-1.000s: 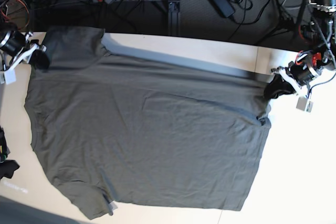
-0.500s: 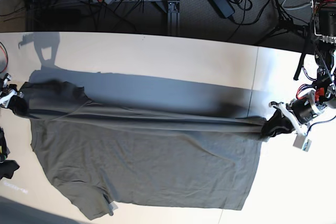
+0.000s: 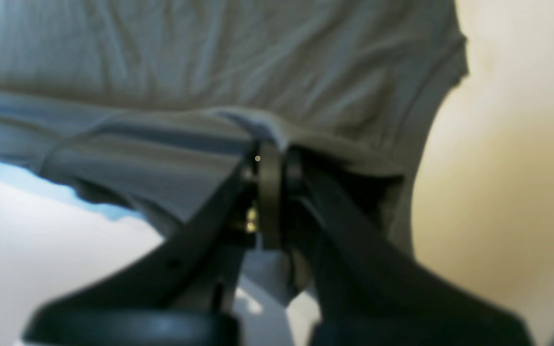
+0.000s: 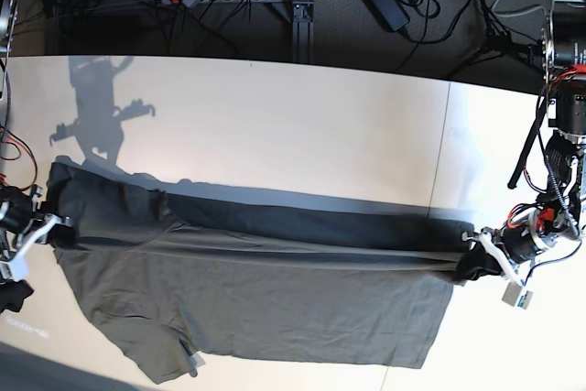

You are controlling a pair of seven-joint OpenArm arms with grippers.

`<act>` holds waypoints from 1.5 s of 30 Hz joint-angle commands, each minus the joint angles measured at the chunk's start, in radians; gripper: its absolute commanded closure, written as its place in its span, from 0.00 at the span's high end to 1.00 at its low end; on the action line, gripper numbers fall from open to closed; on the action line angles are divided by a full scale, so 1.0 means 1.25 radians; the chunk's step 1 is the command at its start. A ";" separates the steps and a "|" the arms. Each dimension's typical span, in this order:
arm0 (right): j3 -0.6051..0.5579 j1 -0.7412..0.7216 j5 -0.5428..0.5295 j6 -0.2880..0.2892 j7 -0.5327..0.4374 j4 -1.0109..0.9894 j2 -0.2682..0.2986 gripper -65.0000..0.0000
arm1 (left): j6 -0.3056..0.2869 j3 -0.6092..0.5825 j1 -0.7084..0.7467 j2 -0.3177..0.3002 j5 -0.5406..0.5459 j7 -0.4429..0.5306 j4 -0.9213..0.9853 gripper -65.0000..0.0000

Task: Fold the T-shirt properly
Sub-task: 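Lift the grasped edge and fold it over the shirt body with both grippers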

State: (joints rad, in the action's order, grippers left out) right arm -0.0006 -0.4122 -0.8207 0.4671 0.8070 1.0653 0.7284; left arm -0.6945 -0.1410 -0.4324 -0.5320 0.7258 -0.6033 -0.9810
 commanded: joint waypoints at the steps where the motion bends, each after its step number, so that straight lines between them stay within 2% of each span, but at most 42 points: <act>1: -0.011 -0.034 0.020 0.025 -0.032 -0.001 0.015 0.00 | -0.003 0.007 -0.036 -0.016 0.004 0.022 -0.008 0.00; 5: -0.069 -0.076 0.123 0.024 -0.094 -0.047 -0.014 0.00 | -0.003 0.007 -0.051 -0.009 -0.008 0.023 -0.008 0.00; 6: -0.072 -0.078 0.139 0.024 -0.105 -0.054 -0.023 0.00 | -0.003 0.007 -0.053 -0.006 -0.008 0.026 -0.008 0.11; 7: -0.072 -0.080 0.155 0.023 -0.118 -0.057 -0.031 0.17 | -0.003 0.007 -0.053 -0.007 -0.008 0.026 -0.008 0.26; 9: -0.072 -0.080 0.187 0.021 -0.123 -0.060 -0.045 0.59 | -0.003 0.007 -0.053 -0.007 -0.012 0.024 -0.008 0.54; 10: -0.072 -0.080 0.190 0.020 -0.125 -0.060 -0.050 0.70 | -0.003 0.007 -0.055 -0.007 -0.020 0.024 -0.008 0.61; 18: -0.020 -0.081 0.154 0.019 -0.120 -0.013 -0.063 0.68 | -0.003 0.009 -0.095 -0.007 -0.016 0.021 -0.009 0.61; 19: -0.016 -0.085 0.156 0.019 -0.121 -0.015 -0.067 0.66 | -0.003 0.009 -0.094 -0.007 -0.017 0.021 -0.008 0.57; 20: -0.015 -0.088 0.165 0.019 -0.122 -0.017 -0.072 0.56 | -0.003 0.009 -0.092 -0.006 -0.020 0.021 -0.007 0.48; 21: -0.015 -0.090 0.183 0.019 -0.123 -0.019 -0.080 0.40 | -0.003 0.008 -0.091 -0.002 -0.028 0.021 -0.004 0.34; 23: -0.015 -0.090 0.219 0.018 -0.125 -0.021 -0.100 0.00 | -0.003 0.008 -0.091 0.012 -0.061 0.022 0.003 0.07; 24: -0.015 -0.090 0.244 0.019 -0.125 -0.027 -0.109 0.00 | -0.003 0.008 -0.091 0.021 -0.076 0.022 0.008 0.00; 30: -0.015 -0.089 0.328 0.012 -0.179 -0.121 -0.157 0.00 | -0.003 -0.015 -0.091 0.089 -0.184 -0.005 0.082 0.00; 35: -0.015 -0.088 0.331 0.013 -0.182 -0.210 -0.169 0.00 | 0.058 -0.077 -0.092 0.124 -0.262 0.001 0.156 0.00; 38: -0.015 -0.086 0.331 0.013 -0.182 -0.251 -0.172 0.00 | 0.083 -0.088 -0.092 0.128 -0.268 0.002 0.163 0.00; 40: -0.015 -0.079 0.331 0.013 -0.181 -0.263 -0.171 0.00 | 0.078 -0.087 -0.092 0.128 -0.267 0.001 0.163 0.00; 43: -0.015 -0.056 0.330 0.013 -0.162 -0.260 -0.171 0.00 | -0.002 -0.087 -0.090 0.124 -0.237 -0.004 0.162 0.00; 45: -0.015 -0.034 0.324 0.013 -0.127 -0.250 -0.171 0.00 | -0.003 -0.087 -0.081 0.119 -0.214 -0.019 0.161 0.00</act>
State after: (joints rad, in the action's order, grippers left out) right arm -0.0166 -0.4599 -0.4492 0.4610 0.5682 0.7555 0.5022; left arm -0.6716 -0.2512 -0.5167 -0.3714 0.4675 -0.6018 -0.7723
